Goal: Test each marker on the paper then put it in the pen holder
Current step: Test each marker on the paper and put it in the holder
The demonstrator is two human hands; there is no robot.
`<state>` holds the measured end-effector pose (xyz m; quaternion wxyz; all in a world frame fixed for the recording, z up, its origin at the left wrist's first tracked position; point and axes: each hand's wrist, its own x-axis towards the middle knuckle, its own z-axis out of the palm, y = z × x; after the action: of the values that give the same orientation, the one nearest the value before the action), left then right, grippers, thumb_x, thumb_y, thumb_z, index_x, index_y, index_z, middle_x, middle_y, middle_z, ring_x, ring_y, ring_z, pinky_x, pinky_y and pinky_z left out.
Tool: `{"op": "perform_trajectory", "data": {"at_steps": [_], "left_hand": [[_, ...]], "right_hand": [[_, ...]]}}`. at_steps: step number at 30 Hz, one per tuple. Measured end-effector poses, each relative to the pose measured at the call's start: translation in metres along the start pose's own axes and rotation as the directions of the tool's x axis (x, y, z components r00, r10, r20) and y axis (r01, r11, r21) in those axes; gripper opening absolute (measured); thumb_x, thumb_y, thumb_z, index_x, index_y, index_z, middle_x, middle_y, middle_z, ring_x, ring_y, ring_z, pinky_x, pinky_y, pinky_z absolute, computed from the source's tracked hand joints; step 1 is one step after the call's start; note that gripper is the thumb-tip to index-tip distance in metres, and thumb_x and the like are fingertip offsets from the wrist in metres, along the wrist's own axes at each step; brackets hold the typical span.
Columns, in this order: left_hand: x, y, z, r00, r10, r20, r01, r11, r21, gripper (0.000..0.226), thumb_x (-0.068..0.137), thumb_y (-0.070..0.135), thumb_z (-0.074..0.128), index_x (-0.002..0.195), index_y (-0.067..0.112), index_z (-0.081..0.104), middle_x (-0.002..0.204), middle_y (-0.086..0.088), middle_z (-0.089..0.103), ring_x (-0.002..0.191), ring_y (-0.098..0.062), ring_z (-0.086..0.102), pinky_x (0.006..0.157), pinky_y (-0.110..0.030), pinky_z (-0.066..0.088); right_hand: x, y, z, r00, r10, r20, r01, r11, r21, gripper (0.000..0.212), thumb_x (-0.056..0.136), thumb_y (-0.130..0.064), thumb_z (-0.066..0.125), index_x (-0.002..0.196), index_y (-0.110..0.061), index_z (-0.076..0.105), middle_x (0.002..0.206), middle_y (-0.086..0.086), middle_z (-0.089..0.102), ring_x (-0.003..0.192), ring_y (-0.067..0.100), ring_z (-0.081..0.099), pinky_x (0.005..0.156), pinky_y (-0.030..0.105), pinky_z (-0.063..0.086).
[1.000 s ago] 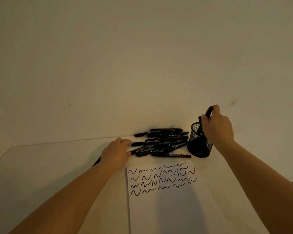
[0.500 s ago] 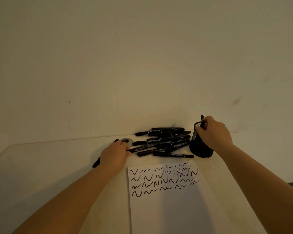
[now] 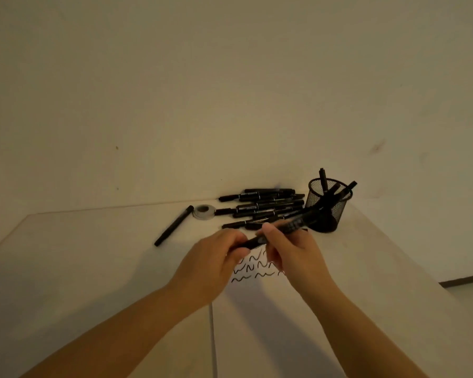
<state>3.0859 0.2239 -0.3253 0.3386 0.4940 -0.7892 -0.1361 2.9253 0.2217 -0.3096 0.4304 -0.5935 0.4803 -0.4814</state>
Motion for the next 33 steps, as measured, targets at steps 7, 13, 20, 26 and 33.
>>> {"op": "perform_trajectory", "data": {"at_steps": [7, 13, 20, 26, 33], "left_hand": [[-0.036, 0.029, -0.01, 0.976, 0.187, 0.11, -0.216, 0.891, 0.4, 0.029, 0.092, 0.037, 0.042, 0.081, 0.015, 0.058, 0.07, 0.003, 0.056, 0.051, -0.01, 0.045, 0.046, -0.017, 0.029], [-0.059, 0.026, -0.015, 0.966, 0.063, 0.25, -0.074, 0.997, 0.035, 0.029, 0.09, 0.049, 0.022, 0.068, 0.032, 0.031, 0.064, 0.012, 0.038, 0.054, -0.007, 0.035, 0.049, -0.02, 0.026], [-0.079, 0.021, -0.019, 0.836, 0.021, 0.549, 0.331, 0.778, -0.534, 0.032, 0.089, 0.042, 0.035, 0.06, 0.032, 0.044, 0.051, 0.013, 0.035, 0.046, -0.003, 0.026, 0.045, -0.015, 0.025], [-0.074, -0.014, -0.035, 0.962, -0.081, 0.261, 0.126, 0.979, -0.158, 0.04, 0.091, 0.051, 0.03, 0.072, 0.025, 0.053, 0.056, 0.014, 0.053, 0.052, 0.0, 0.047, 0.054, -0.014, 0.035], [-0.084, -0.025, -0.001, 0.962, 0.025, 0.272, -0.066, 0.988, 0.142, 0.066, 0.084, 0.06, 0.009, 0.108, 0.021, 0.057, 0.099, 0.006, 0.061, 0.091, -0.011, 0.053, 0.078, -0.032, 0.043]], "right_hand": [[-0.03, -0.014, 0.005, 0.919, 0.383, 0.092, -0.392, 0.867, 0.309, 0.028, 0.089, -0.013, 0.049, 0.066, -0.001, 0.058, 0.037, 0.006, 0.044, 0.031, 0.013, 0.035, 0.037, 0.022, 0.027], [-0.039, -0.004, -0.001, 0.929, 0.255, 0.269, -0.342, 0.869, 0.357, 0.034, 0.087, -0.007, 0.045, 0.056, -0.004, 0.058, 0.036, 0.007, 0.037, 0.03, 0.013, 0.027, 0.037, 0.02, 0.02], [-0.035, 0.007, -0.014, 0.932, 0.062, 0.357, -0.254, 0.816, 0.519, 0.025, 0.052, -0.018, 0.072, 0.047, -0.01, 0.049, 0.035, 0.0, 0.037, 0.026, 0.009, 0.026, 0.036, 0.009, 0.024], [-0.007, 0.01, -0.035, 0.996, 0.09, 0.018, -0.092, 0.976, 0.197, 0.027, 0.089, -0.015, 0.047, 0.066, -0.015, 0.061, 0.041, -0.003, 0.047, 0.035, 0.008, 0.039, 0.035, 0.018, 0.029], [-0.019, 0.033, 0.041, 0.986, 0.146, 0.087, -0.151, 0.987, 0.06, 0.011, 0.084, -0.011, 0.061, 0.073, -0.012, 0.064, 0.052, -0.002, 0.063, 0.046, 0.001, 0.055, 0.043, 0.01, 0.04]]}}
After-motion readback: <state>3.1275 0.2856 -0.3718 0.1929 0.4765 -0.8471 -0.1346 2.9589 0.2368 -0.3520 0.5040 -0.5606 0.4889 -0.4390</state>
